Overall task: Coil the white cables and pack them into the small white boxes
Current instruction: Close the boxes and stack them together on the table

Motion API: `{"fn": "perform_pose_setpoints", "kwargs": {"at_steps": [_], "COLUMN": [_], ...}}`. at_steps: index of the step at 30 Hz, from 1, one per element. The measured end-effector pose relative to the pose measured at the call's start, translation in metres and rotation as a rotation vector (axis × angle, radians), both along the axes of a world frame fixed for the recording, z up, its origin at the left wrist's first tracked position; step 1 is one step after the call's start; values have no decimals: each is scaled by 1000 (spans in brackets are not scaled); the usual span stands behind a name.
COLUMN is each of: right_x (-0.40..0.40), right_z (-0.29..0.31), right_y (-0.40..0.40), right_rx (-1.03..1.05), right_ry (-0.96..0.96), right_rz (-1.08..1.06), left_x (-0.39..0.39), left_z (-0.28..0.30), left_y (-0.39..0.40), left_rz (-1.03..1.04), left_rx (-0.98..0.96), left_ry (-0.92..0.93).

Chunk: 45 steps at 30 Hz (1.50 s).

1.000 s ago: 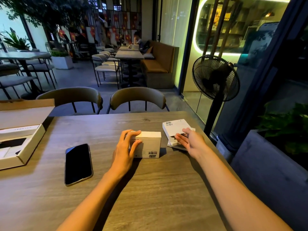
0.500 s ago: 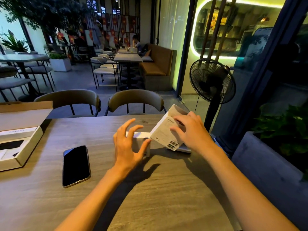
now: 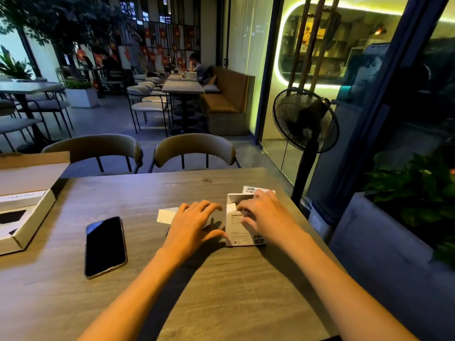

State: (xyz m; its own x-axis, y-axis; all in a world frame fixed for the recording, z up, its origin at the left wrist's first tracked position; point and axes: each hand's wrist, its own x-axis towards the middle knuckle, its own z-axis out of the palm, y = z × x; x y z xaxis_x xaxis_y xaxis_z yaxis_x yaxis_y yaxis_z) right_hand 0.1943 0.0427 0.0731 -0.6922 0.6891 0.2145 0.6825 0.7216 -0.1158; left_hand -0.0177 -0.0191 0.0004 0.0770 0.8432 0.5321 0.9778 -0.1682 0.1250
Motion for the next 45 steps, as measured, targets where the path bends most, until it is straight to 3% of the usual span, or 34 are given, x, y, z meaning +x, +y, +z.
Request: {"fn": "perform_pose_setpoints", "kwargs": {"at_steps": [14, 16, 19, 20, 26, 30, 36, 40, 45], "right_x": [-11, -11, -10, -9, 1, 16, 24, 17, 10], "right_z": [-15, -22, -30, -31, -32, -28, -30, -29, -25], "right_y": [-9, -5, -2, -3, 1, 9, 27, 28, 23], "right_rx": [111, 110, 85, 76, 93, 181, -361, -439, -465], "right_ry": [209, 245, 337, 366, 491, 692, 705, 769, 663], "right_rz": [156, 186, 225, 236, 242, 80, -160, -149, -20], "left_x": [-5, -5, 4, 8, 20, 16, 11, 12, 9], "left_z": [-29, -30, -19, -13, 9, 7, 6, 7, 2], "left_y": [-12, -13, -16, -16, -4, 0, -2, -6, -1], "left_rz": [108, 102, 87, 54, -138, -179, -177, -176, -107], "left_rx": [-84, -62, -29, -17, -100, -104, -71, -35, 85], "left_ry": [10, -109, -567, -628, -738, -800, -797, -795, -682]}}
